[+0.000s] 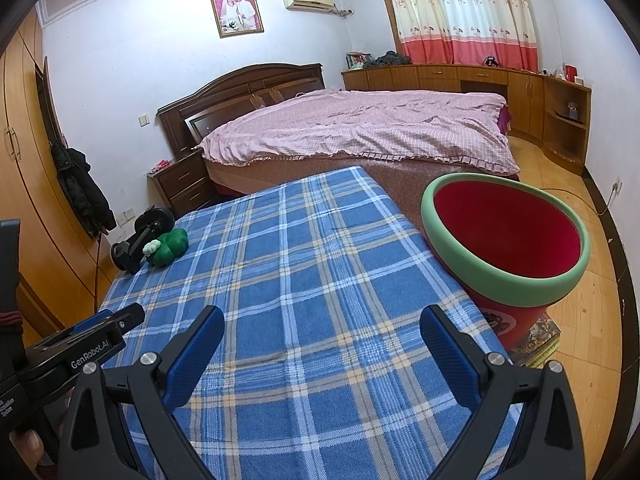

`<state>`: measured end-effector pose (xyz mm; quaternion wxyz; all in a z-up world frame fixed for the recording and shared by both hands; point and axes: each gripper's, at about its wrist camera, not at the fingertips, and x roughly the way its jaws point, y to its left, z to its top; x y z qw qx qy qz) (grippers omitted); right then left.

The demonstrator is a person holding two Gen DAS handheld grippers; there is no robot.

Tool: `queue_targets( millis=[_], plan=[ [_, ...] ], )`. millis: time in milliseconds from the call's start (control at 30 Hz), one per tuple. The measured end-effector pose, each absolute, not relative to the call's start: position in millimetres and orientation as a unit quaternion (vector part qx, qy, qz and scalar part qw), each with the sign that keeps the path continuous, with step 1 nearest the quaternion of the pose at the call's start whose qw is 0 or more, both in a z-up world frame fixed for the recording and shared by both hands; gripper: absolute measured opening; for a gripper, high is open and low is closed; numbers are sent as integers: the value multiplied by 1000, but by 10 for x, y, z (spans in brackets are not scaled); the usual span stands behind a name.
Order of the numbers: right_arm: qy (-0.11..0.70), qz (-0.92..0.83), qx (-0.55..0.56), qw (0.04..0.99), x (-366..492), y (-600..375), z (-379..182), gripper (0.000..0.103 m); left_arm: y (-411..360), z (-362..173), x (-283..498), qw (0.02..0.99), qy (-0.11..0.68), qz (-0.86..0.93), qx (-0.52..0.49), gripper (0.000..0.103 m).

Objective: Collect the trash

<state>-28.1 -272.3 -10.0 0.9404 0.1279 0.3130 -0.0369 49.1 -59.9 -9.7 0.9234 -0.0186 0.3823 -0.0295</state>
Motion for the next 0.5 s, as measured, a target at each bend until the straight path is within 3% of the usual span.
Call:
queue_targets(
  millis=[500],
  plan=[
    [312, -38, 127, 941, -281, -2719, -89, 100, -583, -81, 487, 924, 380, -29, -18, 47]
  ],
)
